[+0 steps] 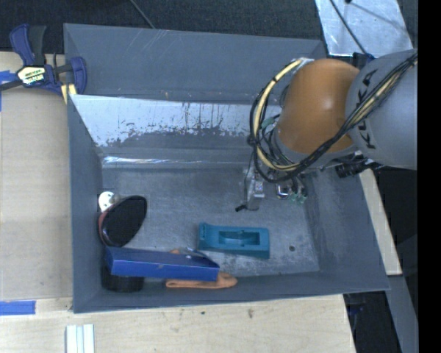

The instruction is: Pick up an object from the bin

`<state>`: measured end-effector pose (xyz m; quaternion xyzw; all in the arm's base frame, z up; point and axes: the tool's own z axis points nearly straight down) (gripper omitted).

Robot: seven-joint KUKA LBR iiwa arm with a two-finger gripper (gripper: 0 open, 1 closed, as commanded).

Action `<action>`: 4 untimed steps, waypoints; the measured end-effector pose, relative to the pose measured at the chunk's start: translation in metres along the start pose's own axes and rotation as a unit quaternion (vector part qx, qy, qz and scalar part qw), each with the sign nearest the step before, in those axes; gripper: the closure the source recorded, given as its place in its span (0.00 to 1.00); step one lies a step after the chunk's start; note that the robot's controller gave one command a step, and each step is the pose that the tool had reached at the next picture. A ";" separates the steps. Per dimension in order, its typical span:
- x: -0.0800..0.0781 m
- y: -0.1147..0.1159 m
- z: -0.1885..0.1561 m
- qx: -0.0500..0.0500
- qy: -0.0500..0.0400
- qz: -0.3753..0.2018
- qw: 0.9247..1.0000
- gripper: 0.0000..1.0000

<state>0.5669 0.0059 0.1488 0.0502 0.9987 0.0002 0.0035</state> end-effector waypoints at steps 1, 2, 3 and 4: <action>0.015 0.008 -0.030 0.000 0.002 -0.009 1.000 1.00; -0.006 0.014 -0.045 0.000 0.000 -0.008 1.000 0.00; -0.005 0.014 -0.045 0.000 0.001 -0.008 1.000 0.00; 0.019 0.033 -0.003 0.000 0.000 0.004 1.000 0.00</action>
Offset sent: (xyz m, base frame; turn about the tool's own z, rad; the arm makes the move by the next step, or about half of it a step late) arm 0.0049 0.0136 0.0442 -0.0141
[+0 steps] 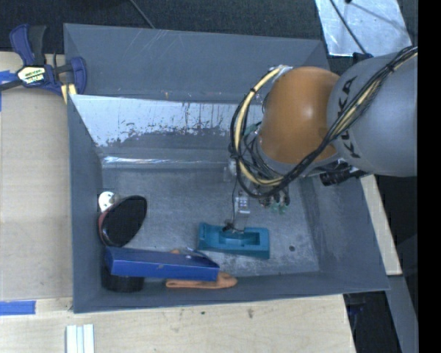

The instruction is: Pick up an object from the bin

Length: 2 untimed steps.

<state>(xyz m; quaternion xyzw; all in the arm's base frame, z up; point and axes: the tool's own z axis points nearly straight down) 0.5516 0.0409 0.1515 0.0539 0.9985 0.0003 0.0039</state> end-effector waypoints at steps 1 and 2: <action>0.015 0.034 0.035 0.001 0.003 0.026 1.000 0.00; 0.037 0.011 0.049 0.000 0.002 -0.048 0.999 0.00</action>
Offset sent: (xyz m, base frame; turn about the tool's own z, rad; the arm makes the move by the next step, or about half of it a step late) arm -0.0485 -0.0024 -0.0565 -0.1341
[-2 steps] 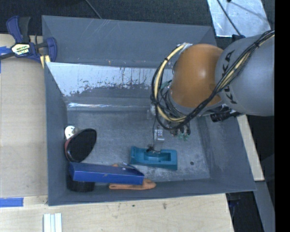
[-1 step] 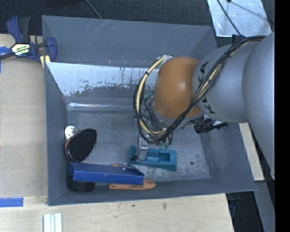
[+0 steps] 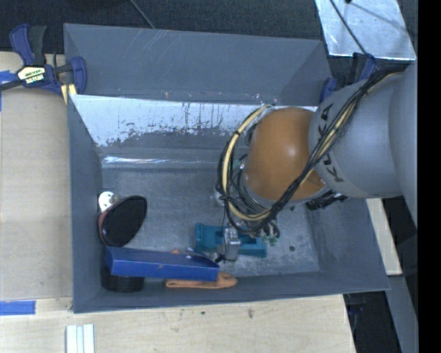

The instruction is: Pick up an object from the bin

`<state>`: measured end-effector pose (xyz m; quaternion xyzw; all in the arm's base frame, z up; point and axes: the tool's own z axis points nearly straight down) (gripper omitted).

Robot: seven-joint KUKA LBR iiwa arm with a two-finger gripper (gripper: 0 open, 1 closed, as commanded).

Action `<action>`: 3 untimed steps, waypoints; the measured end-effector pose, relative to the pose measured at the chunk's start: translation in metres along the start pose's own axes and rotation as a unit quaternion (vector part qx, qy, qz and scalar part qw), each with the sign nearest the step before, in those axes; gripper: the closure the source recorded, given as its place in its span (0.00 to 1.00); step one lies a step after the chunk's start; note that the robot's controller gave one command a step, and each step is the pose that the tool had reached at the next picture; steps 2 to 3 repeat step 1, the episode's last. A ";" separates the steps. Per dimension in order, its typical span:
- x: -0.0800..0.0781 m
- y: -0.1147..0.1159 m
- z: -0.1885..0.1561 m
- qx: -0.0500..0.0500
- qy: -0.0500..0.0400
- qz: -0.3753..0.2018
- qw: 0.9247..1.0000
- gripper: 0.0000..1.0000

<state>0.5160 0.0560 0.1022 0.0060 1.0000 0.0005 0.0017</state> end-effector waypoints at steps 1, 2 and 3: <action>0.022 0.079 0.029 0.000 0.001 0.026 1.000 1.00; 0.022 0.079 0.029 0.000 0.001 0.026 1.000 1.00; 0.022 0.079 0.029 0.000 0.001 0.026 1.000 1.00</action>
Offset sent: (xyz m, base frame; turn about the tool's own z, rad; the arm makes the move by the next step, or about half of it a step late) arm 0.0000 0.0000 0.0000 0.0000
